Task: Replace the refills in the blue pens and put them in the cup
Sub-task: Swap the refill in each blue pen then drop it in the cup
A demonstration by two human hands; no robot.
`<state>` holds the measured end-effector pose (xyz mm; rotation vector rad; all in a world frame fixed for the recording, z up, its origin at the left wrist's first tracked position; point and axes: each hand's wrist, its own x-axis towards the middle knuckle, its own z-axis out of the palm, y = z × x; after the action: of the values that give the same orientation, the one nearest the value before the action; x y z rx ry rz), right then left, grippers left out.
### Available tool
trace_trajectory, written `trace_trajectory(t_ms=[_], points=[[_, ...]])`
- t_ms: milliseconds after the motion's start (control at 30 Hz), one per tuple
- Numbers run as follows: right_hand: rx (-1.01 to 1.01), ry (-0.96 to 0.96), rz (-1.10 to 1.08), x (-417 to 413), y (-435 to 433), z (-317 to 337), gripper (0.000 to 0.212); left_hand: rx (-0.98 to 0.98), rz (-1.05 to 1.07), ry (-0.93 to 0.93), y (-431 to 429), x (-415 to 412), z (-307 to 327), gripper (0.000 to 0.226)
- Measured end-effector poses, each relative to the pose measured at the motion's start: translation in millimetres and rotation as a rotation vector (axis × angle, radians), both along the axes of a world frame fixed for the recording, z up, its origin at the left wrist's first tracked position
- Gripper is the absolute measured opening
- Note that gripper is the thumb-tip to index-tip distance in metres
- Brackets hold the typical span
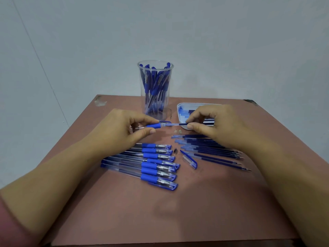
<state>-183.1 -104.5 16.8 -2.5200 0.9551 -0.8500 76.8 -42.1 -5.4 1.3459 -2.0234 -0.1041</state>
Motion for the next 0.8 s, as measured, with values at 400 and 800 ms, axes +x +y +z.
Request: trace_trajectory(t_ms=[400,800], points=[[0.024,-0.008,0.017,7.2,0.8,-4.1,0.018,-0.031,0.071,-0.062,-5.2,4.1,-3.4,0.027],[0.115,-0.04,0.032,4.3,2.2,-1.5,0.017,-0.023,0.004,-0.025,0.5,0.1,1.2,0.025]])
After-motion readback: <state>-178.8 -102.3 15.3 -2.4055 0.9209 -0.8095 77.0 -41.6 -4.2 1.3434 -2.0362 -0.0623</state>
